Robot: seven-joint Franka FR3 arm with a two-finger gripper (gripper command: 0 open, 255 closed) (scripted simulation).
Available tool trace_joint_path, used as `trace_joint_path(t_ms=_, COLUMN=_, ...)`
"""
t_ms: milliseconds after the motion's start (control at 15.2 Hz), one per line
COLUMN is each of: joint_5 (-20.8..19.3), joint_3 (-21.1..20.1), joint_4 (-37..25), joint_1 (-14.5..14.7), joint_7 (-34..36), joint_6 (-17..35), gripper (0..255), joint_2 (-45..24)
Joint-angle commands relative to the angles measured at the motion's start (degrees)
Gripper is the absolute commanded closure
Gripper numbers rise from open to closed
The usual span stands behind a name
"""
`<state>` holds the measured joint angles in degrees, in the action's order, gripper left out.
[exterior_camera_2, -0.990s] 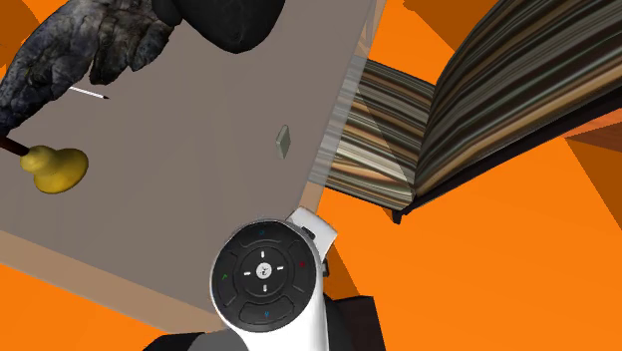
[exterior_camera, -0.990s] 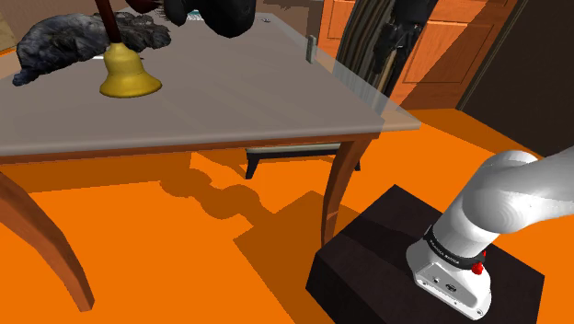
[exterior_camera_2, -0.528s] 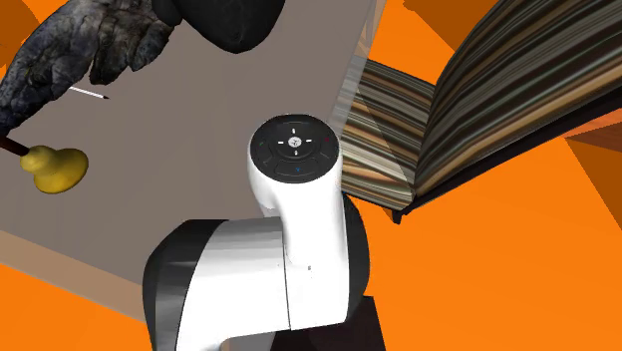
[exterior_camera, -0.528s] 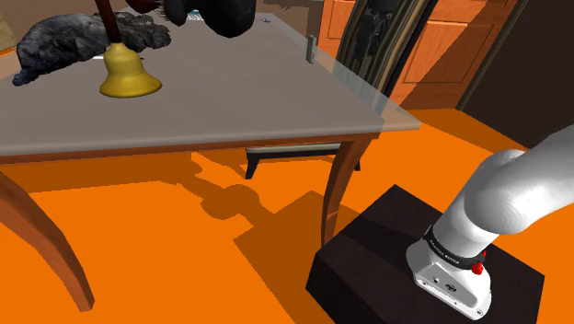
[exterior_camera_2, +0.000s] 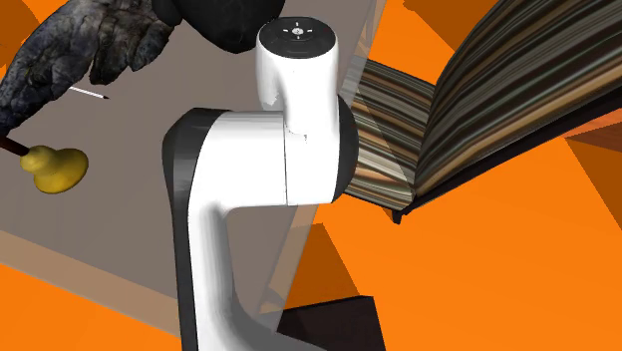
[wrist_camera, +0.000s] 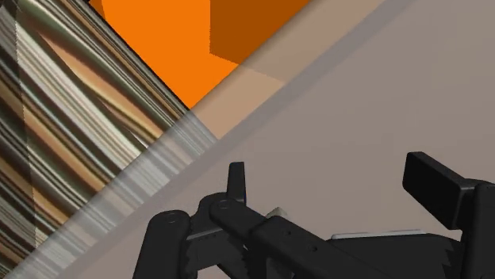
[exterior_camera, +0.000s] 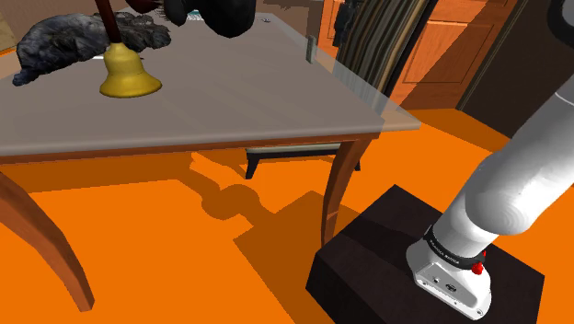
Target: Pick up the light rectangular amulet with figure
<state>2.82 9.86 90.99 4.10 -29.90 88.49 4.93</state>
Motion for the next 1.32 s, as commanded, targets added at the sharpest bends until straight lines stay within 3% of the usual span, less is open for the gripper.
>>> trace_joint_path(t_ms=0, joint_5=0.96, joint_3=0.32, joint_4=-6.41, joint_1=0.1, joint_7=-3.64, joint_6=-1.42, gripper=0, joint_2=-5.09)
trace_joint_path(t_ms=396, joint_5=4.45, joint_3=0.01, joint_4=-32.41, joint_1=-1.54, joint_7=-12.63, joint_6=-9.6, gripper=0, joint_2=-23.31)
trace_joint_path(t_ms=858, joint_5=3.61, joint_3=-0.14, joint_4=-20.93, joint_1=-0.72, joint_7=-12.88, joint_6=-2.0, gripper=0, joint_2=-19.39)
trace_joint_path(t_ms=990, joint_5=3.56, joint_3=-0.15, joint_4=-20.12, joint_1=-0.67, joint_7=-12.9, joint_6=-1.43, gripper=0, joint_2=-19.15)
trace_joint_path(t_ms=1056, joint_5=3.53, joint_3=-0.16, joint_4=-19.91, joint_1=-0.62, joint_7=-12.85, joint_6=-1.34, gripper=255, joint_2=-19.02)
trace_joint_path(t_ms=1254, joint_5=3.53, joint_3=-0.16, joint_4=-19.84, joint_1=-0.62, joint_7=-12.86, joint_6=-1.33, gripper=255, joint_2=-18.97)
